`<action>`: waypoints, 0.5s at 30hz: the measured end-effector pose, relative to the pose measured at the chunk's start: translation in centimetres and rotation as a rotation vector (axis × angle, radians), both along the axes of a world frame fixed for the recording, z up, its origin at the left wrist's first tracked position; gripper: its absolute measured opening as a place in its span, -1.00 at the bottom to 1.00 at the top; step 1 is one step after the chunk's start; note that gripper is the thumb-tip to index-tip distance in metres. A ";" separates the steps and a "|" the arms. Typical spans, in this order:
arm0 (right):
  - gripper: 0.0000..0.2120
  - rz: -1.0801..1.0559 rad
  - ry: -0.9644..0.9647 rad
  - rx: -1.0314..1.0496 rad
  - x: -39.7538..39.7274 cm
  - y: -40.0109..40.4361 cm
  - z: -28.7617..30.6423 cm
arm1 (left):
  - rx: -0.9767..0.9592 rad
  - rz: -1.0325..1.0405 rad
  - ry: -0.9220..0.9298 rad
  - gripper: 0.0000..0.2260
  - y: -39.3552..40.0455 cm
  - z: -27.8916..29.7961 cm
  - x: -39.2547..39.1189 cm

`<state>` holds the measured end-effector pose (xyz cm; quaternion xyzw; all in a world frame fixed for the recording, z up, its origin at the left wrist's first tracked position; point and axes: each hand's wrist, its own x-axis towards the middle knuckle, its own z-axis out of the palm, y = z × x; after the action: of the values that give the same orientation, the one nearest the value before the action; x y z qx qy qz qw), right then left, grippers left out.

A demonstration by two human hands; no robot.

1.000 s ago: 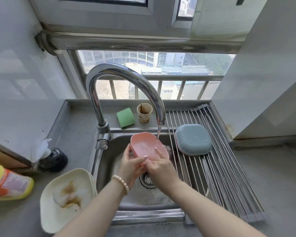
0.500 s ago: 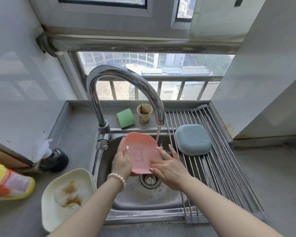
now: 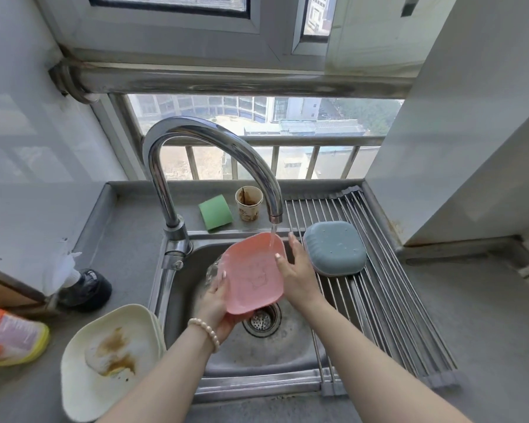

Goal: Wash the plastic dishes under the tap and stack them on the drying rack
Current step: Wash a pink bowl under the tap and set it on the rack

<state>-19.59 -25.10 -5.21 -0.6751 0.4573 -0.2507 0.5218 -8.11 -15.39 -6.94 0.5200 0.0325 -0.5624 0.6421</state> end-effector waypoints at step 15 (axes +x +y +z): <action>-0.64 -0.067 -0.043 0.251 -3.5 0.3 -2.7 | 0.246 -0.240 -0.475 -0.62 -2.3 1.5 2.1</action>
<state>-23.14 -24.82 -7.95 -0.5834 0.4962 -0.2231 0.6031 -6.04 -17.71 -5.46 0.7113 -0.1125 -0.4886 0.4926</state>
